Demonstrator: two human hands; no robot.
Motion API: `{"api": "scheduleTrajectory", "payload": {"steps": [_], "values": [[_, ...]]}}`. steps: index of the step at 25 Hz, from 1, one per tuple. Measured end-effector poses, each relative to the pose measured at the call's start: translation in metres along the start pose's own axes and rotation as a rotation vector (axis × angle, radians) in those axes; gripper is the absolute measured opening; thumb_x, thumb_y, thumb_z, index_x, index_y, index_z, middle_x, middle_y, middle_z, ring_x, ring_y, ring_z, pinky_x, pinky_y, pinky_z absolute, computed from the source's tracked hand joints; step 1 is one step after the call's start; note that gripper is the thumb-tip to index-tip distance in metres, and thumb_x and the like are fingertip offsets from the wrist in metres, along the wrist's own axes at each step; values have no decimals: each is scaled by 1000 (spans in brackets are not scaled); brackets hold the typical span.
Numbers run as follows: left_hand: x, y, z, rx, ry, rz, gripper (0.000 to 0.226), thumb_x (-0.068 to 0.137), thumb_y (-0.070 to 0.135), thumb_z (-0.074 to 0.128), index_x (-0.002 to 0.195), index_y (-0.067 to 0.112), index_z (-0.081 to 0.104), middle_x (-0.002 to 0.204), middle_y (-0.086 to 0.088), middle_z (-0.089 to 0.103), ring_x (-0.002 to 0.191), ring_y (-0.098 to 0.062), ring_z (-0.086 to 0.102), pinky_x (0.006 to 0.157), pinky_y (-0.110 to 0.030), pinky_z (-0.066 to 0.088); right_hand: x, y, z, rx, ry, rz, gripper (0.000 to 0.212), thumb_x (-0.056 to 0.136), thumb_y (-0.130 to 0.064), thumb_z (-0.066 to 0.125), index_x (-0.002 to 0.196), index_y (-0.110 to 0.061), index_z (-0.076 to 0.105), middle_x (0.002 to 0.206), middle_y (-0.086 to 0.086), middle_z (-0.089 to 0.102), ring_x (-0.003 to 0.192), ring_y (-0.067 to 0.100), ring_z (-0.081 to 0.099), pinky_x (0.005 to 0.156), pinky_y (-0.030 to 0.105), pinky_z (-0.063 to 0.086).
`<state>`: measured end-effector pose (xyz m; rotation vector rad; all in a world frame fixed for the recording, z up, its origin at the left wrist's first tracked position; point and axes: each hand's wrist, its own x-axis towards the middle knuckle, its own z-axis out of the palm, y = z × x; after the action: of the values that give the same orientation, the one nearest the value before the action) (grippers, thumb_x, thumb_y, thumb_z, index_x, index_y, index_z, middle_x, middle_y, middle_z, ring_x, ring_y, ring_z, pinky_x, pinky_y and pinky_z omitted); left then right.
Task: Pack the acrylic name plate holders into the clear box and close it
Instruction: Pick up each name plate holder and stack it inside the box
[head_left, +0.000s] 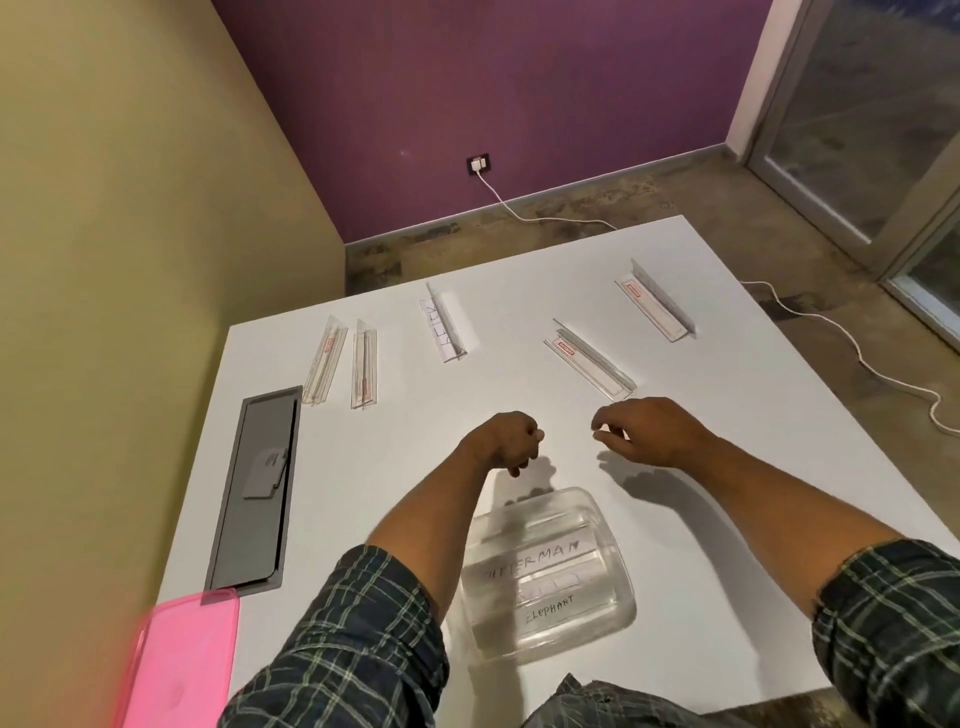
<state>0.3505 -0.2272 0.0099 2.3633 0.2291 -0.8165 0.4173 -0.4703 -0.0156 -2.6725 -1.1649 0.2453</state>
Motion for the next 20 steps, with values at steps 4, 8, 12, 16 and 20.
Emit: {"api": "scheduleTrajectory", "payload": {"steps": [4, 8, 12, 16, 20], "values": [[42, 20, -1, -52, -23, 21, 23, 100, 11, 43, 92, 4, 62, 82, -7, 66, 63, -24, 61, 68, -31, 52, 14, 56, 3, 79, -118, 287, 50, 93, -48, 60, 139, -34, 50, 115, -15, 69, 105, 15, 65, 80, 27, 43], [84, 36, 10, -83, -37, 19, 31, 101, 14, 43, 101, -4, 68, 96, -15, 73, 79, -33, 69, 84, -37, 56, 28, 97, 14, 180, -244, 513, 76, 91, -49, 64, 155, -25, 32, 154, -5, 47, 136, 20, 48, 108, 36, 41], [119, 54, 26, -186, 60, 16, 27, 97, 15, 46, 107, 3, 69, 113, -13, 72, 102, -30, 67, 91, -38, 53, 40, 117, 23, 349, -255, 586, 87, 91, -46, 69, 160, -20, 23, 163, 2, 33, 148, 21, 34, 119, 40, 30], [148, 75, 38, -305, 146, 17, 26, 98, 21, 48, 108, 8, 68, 107, -8, 71, 103, -27, 65, 93, -35, 48, 55, 120, 25, 473, -225, 577, 106, 82, -45, 79, 162, -20, 14, 164, 5, 29, 149, 24, 31, 118, 40, 32], [170, 85, 52, -515, 160, -38, 24, 98, 22, 46, 86, 7, 59, 87, -14, 63, 84, -30, 62, 93, -48, 54, 60, 118, 42, 577, -211, 568, 108, 75, -47, 81, 161, -23, 20, 161, 4, 36, 146, 23, 37, 116, 39, 36]]}}
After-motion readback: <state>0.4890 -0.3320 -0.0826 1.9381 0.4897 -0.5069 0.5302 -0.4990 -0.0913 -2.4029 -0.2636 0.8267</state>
